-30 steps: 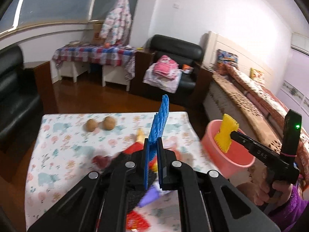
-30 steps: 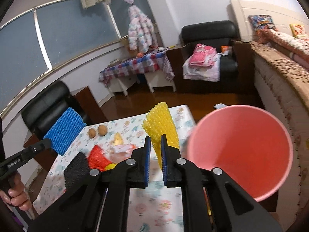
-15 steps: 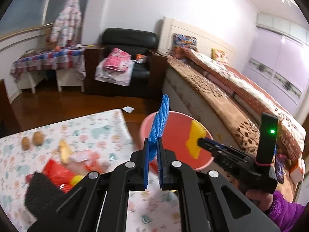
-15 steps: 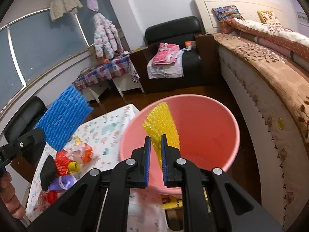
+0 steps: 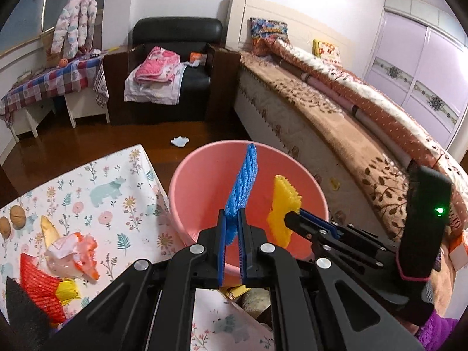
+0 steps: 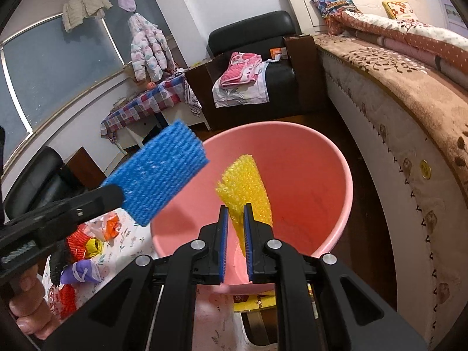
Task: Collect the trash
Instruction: 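Carry both nets over the pink bucket and open both tools to drop them, then move both open tools back from the bucket to the table, then grasp the red-and-white snack bag with the left tool, then grasp the black mesh scrubber pad with the right tool while the left tool holds the bag, then carry the bag and pad over the pink bucket and open both tools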
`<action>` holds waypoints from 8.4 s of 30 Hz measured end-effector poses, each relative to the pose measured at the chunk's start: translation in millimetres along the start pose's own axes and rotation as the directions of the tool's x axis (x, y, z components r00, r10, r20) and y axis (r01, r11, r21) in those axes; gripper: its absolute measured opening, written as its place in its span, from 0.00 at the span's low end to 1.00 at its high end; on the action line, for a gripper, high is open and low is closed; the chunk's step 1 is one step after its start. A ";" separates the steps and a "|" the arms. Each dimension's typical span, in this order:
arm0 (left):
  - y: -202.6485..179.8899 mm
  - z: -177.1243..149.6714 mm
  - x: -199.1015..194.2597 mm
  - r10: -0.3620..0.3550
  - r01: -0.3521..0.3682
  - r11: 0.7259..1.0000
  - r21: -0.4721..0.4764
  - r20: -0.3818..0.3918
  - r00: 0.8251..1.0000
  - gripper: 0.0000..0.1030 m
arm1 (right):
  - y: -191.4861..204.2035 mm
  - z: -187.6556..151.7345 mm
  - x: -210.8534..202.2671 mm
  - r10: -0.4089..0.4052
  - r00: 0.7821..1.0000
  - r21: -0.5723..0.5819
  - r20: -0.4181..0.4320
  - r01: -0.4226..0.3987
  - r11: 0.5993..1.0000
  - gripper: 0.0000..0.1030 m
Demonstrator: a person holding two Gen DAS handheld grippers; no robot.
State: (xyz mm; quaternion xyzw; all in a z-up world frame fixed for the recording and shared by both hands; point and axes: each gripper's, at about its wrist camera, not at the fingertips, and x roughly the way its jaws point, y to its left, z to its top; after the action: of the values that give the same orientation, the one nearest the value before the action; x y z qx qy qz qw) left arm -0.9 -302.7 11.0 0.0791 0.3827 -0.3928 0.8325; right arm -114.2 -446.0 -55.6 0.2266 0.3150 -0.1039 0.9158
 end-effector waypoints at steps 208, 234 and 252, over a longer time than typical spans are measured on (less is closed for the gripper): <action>217.4 -203.3 -232.6 0.357 -0.317 0.887 -0.337 0.061 0.932 0.07 | 274.1 -73.7 66.1 0.347 0.819 -0.218 -0.457 -0.482 0.848 0.47; 182.4 -147.6 -235.5 0.288 -0.237 0.941 -0.242 0.205 0.935 0.07 | 230.6 -24.9 -3.3 0.405 0.890 -0.242 -0.208 -0.448 0.861 0.08; 66.3 -34.9 -130.2 -0.086 0.097 0.995 -0.033 0.244 0.966 0.07 | 63.3 22.8 -49.7 0.023 0.998 -0.087 0.055 -0.018 0.996 0.08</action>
State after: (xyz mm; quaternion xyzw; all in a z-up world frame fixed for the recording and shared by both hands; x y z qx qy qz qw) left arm -25.5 -165.3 66.6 -0.0056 0.2901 -0.4288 0.8555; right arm -119.7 -399.1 13.4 0.1871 0.2908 -0.0871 0.9342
